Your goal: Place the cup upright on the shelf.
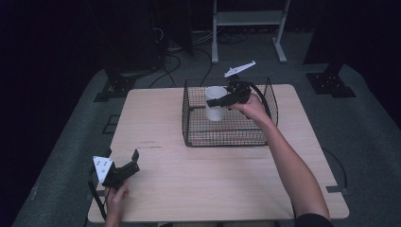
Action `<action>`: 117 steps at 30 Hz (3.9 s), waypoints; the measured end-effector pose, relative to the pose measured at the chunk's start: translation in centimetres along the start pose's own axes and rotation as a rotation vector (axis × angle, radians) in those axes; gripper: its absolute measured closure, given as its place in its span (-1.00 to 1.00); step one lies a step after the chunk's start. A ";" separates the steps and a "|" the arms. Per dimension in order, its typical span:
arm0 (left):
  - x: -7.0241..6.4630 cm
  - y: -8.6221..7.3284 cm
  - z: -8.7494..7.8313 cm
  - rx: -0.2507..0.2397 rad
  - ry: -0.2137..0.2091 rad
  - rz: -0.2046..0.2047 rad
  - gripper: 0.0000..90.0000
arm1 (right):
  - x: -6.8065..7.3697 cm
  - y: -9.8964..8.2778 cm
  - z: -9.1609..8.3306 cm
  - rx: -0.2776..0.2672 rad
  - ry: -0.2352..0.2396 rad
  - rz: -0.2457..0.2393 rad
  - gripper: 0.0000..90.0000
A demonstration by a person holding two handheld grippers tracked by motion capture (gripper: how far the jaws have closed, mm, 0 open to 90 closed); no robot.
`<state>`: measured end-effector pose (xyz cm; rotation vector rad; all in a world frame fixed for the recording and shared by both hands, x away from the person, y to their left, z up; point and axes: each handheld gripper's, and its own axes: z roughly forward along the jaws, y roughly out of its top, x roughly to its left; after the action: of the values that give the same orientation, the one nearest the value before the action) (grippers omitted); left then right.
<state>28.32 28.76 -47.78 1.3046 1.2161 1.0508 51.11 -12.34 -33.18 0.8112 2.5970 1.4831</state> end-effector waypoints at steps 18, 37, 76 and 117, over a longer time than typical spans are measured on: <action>0.0 0.0 0.0 0.001 0.001 -0.001 -1.00 | -3.0 -2.0 2.1 0.057 -0.043 0.059 -0.58; 0.0 0.0 0.0 0.001 0.000 0.000 -1.00 | -4.7 -4.0 3.6 0.104 -0.093 0.096 -0.58; 0.0 0.0 0.0 0.001 0.000 0.001 -1.00 | -4.2 -4.2 5.1 0.199 -0.129 0.061 -0.64; -0.1 0.0 0.0 0.000 0.001 0.008 -1.00 | -1.9 -2.8 0.7 0.024 -0.112 0.063 -0.72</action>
<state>28.30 28.65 -47.78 1.3103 1.2127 1.0574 51.74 -13.83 -36.26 0.9582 2.5348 1.3807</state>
